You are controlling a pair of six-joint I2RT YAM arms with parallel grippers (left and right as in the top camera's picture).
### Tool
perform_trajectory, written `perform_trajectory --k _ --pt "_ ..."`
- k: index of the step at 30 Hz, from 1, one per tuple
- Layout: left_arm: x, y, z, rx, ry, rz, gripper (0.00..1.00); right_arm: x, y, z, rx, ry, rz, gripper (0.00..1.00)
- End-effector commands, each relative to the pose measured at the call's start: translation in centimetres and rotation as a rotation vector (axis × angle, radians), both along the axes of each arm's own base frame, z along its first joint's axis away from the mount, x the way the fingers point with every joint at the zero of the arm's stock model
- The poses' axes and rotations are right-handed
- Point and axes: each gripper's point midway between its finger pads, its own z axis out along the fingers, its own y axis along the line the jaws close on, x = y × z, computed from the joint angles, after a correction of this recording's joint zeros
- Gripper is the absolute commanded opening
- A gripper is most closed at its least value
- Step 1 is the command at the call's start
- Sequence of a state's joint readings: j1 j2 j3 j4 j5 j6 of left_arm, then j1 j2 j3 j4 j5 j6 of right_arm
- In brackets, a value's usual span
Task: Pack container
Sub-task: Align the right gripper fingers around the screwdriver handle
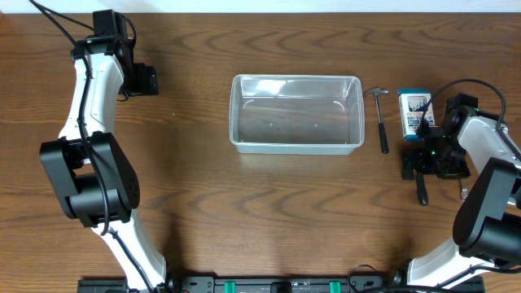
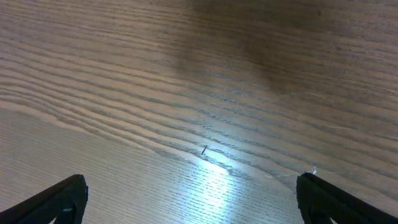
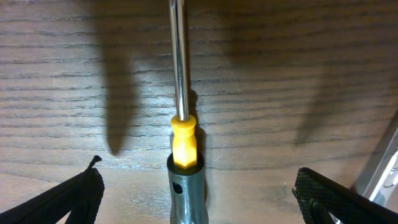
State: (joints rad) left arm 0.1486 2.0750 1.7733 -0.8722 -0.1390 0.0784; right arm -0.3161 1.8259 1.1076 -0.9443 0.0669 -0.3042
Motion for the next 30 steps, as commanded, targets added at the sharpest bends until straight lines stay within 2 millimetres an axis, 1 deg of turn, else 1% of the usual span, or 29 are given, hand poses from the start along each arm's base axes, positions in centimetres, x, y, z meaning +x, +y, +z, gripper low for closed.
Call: perform_trajectory --k 1,15,30 --pt "-0.24 0.26 -0.91 0.011 0.025 0.007 0.98 -0.24 0.01 -0.36 0.02 0.007 0.005 0.99" --pt "-0.24 0.26 -0.91 0.011 0.025 0.007 0.98 -0.28 0.03 -0.39 0.021 0.008 0.004 0.99" --pt "-0.24 0.26 -0.91 0.011 0.025 0.007 0.98 0.09 0.37 -0.53 0.041 -0.012 -0.001 0.99"
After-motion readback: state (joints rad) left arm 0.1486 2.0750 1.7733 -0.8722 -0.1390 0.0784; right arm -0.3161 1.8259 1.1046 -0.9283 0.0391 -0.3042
